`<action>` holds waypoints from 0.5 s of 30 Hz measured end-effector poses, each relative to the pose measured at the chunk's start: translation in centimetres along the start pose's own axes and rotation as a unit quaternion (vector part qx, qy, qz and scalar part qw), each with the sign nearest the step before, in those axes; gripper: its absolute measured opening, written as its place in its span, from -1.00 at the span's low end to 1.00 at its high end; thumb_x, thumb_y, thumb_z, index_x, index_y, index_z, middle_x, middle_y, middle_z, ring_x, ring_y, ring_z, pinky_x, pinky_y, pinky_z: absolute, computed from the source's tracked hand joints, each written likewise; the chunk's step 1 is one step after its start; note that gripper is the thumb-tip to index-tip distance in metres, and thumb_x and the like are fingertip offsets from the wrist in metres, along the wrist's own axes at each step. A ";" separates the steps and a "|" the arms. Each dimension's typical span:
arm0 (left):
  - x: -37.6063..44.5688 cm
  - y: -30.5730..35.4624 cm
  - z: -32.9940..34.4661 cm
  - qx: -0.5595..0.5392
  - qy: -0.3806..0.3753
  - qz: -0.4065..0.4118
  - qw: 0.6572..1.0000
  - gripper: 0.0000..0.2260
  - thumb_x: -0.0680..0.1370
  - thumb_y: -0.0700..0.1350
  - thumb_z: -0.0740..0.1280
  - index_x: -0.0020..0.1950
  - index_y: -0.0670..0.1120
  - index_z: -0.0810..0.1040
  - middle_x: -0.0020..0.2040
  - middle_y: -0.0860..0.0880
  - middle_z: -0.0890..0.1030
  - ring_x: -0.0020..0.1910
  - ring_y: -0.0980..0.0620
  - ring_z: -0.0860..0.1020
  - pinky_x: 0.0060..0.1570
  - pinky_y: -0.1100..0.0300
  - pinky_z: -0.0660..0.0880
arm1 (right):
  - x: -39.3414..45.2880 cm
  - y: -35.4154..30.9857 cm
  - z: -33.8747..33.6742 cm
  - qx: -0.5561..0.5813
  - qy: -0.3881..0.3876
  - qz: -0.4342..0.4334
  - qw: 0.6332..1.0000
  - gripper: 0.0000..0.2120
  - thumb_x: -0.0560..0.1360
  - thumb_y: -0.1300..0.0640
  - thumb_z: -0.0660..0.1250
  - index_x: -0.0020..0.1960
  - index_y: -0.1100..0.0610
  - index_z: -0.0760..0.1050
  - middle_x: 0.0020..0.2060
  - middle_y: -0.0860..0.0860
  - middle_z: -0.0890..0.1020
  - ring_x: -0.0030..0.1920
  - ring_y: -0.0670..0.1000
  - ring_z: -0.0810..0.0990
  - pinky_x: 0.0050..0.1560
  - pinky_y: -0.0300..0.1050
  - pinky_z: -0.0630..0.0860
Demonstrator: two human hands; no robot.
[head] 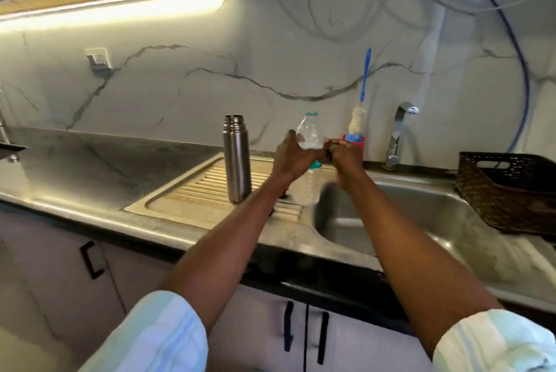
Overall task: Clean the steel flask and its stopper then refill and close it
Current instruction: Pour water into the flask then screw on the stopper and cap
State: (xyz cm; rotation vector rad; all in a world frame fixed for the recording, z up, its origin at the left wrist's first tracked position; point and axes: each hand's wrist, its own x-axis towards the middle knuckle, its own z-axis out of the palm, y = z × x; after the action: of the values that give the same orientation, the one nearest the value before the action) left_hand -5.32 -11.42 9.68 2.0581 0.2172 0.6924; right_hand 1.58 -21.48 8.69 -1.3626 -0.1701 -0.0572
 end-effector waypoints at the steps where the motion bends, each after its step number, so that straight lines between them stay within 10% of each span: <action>1: -0.7 -0.5 1.9 -0.024 -0.012 -0.013 1.000 -0.36 0.19 0.17 0.54 0.17 -0.09 0.54 0.05 -0.02 0.63 0.01 -0.02 0.60 -0.13 0.17 0.48 | 0.1 0.3 -1.6 0.023 0.017 0.004 1.000 -0.88 0.49 0.34 0.35 -0.16 0.15 0.57 -0.27 0.05 0.62 -0.24 0.01 0.57 -0.08 -0.11 0.55; 5: -2.9 -1.8 8.4 -0.056 -0.089 -0.029 0.994 -0.41 0.22 0.05 0.54 0.22 -0.03 0.53 0.07 0.01 0.64 0.04 0.00 0.61 0.03 0.09 0.55 | 1.3 2.4 -8.5 0.042 0.075 0.029 0.996 -0.53 0.29 0.28 0.41 0.19 0.35 0.55 0.00 0.24 0.65 0.02 0.18 0.64 0.20 0.05 0.55; 8: -3.5 -2.2 12.0 -0.030 -0.143 -0.017 0.989 -0.45 0.32 -0.04 0.56 0.26 -0.07 0.50 0.12 -0.03 0.62 0.10 -0.03 0.58 0.14 0.02 0.53 | 0.9 3.3 -12.5 0.022 0.098 0.042 0.994 -0.70 0.39 0.44 0.31 0.06 0.62 0.40 0.06 0.53 0.49 0.23 0.45 0.43 0.29 0.25 0.44; 15: -3.0 -2.7 17.0 0.053 -0.235 0.027 0.970 -0.37 0.33 -0.07 0.57 0.35 -0.08 0.46 0.16 -0.03 0.61 0.15 -0.03 0.57 0.20 0.06 0.51 | 1.2 3.6 -16.6 0.081 0.148 -0.008 0.986 -0.91 0.54 0.31 0.35 -0.14 0.22 0.52 -0.26 0.12 0.62 -0.23 0.03 0.63 0.01 -0.11 0.62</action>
State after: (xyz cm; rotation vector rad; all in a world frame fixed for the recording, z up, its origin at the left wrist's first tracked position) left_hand 1.90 -23.43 -0.82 2.2717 -0.0756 0.2103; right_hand 4.72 -36.88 2.16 -1.1761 0.0630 -0.2523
